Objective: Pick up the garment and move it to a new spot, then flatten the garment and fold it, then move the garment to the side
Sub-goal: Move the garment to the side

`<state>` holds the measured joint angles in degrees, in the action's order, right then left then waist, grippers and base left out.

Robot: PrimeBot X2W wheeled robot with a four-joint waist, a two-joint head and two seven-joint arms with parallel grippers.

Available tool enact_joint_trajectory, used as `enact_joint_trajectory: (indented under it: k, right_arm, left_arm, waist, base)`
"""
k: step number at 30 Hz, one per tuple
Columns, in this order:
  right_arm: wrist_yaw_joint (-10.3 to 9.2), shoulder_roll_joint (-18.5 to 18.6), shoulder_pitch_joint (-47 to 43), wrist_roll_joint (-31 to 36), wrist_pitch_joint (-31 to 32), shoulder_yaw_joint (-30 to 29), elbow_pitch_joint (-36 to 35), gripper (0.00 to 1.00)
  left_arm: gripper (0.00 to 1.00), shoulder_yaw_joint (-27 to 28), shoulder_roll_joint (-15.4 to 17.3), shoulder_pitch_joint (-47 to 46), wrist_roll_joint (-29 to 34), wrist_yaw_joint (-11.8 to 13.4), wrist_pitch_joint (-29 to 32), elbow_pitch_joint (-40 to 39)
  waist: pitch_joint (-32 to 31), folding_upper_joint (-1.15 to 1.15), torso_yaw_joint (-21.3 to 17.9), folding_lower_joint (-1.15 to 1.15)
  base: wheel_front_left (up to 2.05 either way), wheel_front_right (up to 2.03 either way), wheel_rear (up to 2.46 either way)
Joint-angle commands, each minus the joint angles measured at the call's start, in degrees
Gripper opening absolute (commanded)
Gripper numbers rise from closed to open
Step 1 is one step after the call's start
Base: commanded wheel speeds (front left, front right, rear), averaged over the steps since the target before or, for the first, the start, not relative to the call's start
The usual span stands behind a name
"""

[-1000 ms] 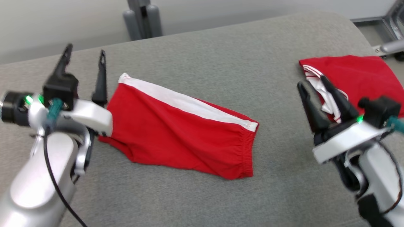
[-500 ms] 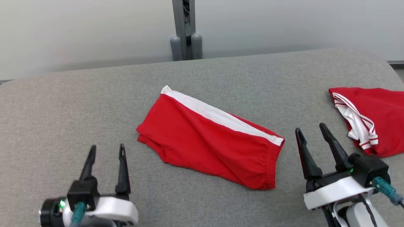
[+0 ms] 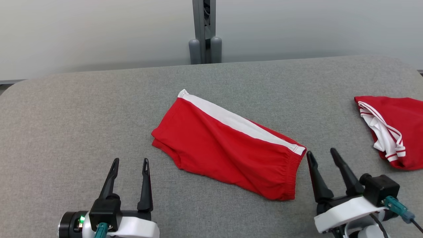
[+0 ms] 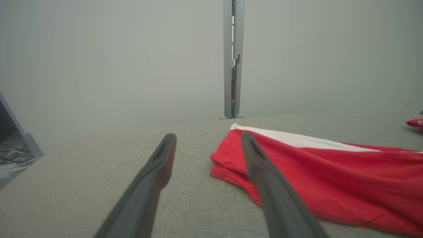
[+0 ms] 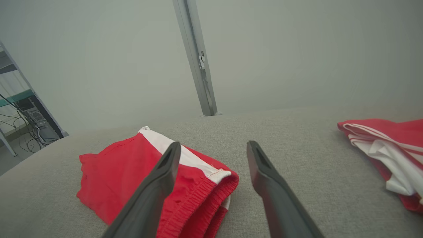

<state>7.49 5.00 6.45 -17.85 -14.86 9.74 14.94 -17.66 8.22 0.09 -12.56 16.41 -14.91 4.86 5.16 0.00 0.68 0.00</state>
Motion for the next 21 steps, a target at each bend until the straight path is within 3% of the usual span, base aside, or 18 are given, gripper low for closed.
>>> enact_joint_trajectory:
  k: [1, 13, 21]
  right_arm:
    - [0.02, -0.27, -0.67, -1.42, 0.48, 0.31, 0.74, 1.0]
    - [0.03, -1.56, 2.47, -16.69, 4.93, 3.37, 12.12, 1.0]
    - [0.02, -1.91, 4.81, -23.69, 5.76, 5.02, 18.33, 1.0]
  left_arm:
    - [1.0, 0.51, 0.0, -0.91, 0.7, -0.42, -0.24, 0.29]
    - [1.0, 3.13, -1.78, -2.32, 4.27, -4.74, -0.25, 3.26]
    - [1.0, 4.81, -2.38, -3.03, 5.57, -5.86, -0.25, 3.63]
  waist:
    - [0.34, 0.0, 0.11, 0.0]
    - [3.22, 0.0, 1.7, 0.0]
    - [3.86, 0.0, 2.8, 0.0]
  base:
    - [0.0, 0.0, 0.0]
    - [0.0, 0.0, 0.0]
    - [0.0, 0.0, 0.0]
